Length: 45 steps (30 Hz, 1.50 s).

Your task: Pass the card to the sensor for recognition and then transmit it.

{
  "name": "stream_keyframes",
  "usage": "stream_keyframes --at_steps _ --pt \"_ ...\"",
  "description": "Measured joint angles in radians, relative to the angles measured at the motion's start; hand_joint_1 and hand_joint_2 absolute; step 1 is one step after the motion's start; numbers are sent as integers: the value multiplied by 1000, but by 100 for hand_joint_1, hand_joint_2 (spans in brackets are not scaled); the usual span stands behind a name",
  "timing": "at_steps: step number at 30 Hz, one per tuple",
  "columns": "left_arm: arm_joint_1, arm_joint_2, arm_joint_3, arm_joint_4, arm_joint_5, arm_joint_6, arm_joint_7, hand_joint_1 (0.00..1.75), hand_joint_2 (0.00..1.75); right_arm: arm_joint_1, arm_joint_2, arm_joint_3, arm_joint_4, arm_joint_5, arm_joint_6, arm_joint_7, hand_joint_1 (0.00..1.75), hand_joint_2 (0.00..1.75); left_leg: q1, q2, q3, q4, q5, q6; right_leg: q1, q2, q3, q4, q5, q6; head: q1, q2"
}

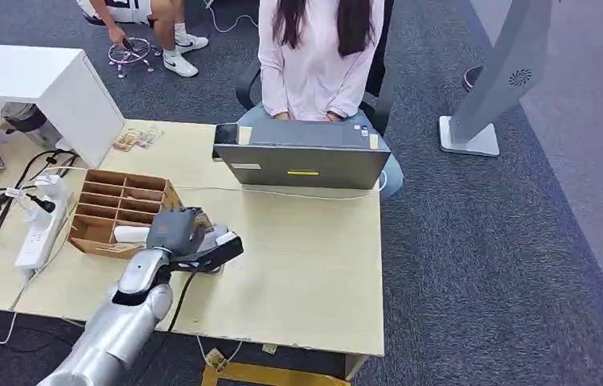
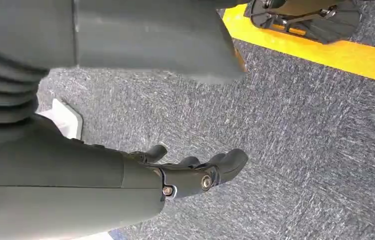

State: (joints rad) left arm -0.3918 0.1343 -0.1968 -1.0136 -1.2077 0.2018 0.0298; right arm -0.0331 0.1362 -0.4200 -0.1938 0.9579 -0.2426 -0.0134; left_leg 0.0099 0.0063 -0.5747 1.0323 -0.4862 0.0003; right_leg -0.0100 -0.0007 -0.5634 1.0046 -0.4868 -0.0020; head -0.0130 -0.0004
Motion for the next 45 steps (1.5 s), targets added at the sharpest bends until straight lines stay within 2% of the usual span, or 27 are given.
stream_keyframes --at_steps 7,14,19,22,28,33,40,41,42,45 --pt "-20 0 -14 28 4 -22 2 175 175 0 0 0 0 2 0 0 0 175 0 0 0 0 0 0 0 0 0 0 0 0 0 0" --pt "-62 -2 -15 24 14 55 15 175 175 0 0 0 1 7 -1 -2 0 175 0 0 0 0 0 0 0 0 0 0 0 0 0 0" --pt "-126 10 -15 -27 15 93 24 175 175 0 0 0 2 16 -1 -8 0 175 0 0 0 0 1 0 0 0 0 0 1 0 0 0" --pt "-169 20 -15 -46 -10 149 43 175 175 0 0 0 3 26 -1 -8 0 175 0 0 0 0 1 0 0 0 0 0 1 0 0 0" --pt "-273 45 -15 -25 -36 221 55 175 175 0 0 0 3 43 2 -8 0 175 0 0 0 0 1 0 0 0 0 0 1 0 0 0" --pt "-342 54 -14 26 -34 226 50 175 175 0 0 0 3 47 2 -8 0 175 0 0 0 0 1 0 0 0 0 0 1 0 0 0" --pt "-362 54 -14 54 -7 226 35 175 175 -1 0 0 3 48 2 -11 0 175 0 0 0 0 1 0 0 0 0 0 1 1 0 0" --pt "-362 54 -14 55 -6 225 34 16 175 -1 0 0 3 49 2 -11 0 175 0 0 0 0 1 0 0 0 0 0 1 1 0 0" --pt "-362 54 -14 55 -4 225 34 0 175 -1 0 0 3 50 2 -11 0 175 0 0 -1 0 1 0 0 0 0 0 1 1 0 0" --pt "-361 54 -14 55 1 223 32 0 175 -1 0 0 3 51 2 -11 0 175 0 0 -1 0 1 0 0 0 0 0 1 1 0 0"
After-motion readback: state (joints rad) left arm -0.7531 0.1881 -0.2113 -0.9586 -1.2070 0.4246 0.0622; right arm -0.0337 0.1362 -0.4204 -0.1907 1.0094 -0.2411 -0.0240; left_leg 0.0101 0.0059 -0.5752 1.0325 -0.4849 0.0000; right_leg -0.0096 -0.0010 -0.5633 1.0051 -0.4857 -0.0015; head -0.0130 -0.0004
